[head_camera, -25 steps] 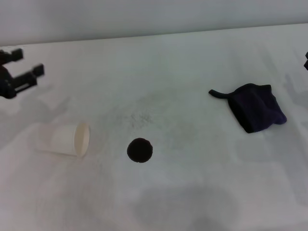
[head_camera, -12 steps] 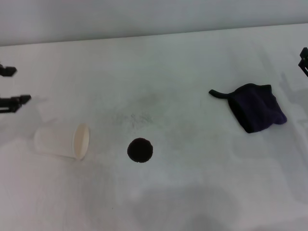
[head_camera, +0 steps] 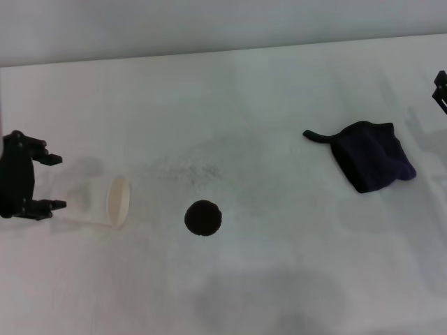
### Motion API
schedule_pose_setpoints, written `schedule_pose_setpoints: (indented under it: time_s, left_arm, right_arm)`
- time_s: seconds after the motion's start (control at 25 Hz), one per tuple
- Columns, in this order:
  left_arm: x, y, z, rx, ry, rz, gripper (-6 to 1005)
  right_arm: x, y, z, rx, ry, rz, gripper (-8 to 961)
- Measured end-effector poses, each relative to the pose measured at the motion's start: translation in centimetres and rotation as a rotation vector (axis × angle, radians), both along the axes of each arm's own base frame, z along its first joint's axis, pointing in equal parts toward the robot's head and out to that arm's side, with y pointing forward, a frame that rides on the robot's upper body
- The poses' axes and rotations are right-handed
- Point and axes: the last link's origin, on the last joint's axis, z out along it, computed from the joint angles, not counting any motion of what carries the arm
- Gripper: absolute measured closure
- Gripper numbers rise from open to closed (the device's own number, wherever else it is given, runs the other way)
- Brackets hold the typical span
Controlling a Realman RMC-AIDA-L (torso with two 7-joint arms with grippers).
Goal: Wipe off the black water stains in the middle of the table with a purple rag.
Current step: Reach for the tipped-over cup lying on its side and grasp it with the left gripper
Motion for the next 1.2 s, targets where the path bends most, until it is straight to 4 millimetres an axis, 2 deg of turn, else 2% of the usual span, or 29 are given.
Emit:
schedule_pose_setpoints:
  time_s: [0.32,1.12,1.2]
  left_arm:
    - [0.2,-0.4,-0.8,-0.027,0.014,-0.02,320]
    - [-2.2,-0.4,-4.3,-0.033,0.058,-0.106,274]
    - [-2.4,-0.3,-4.4,-0.026,0.056,-0.112,236]
  right_arm:
    - [0.4,-0.8,-0.2,-0.004,0.009,-0.016,85]
    - [0.5,-1.1,-0.1,0.001,0.028,-0.009,84]
    - [0.6,-1.3,0.0,0.003,0.028,-0.01,84]
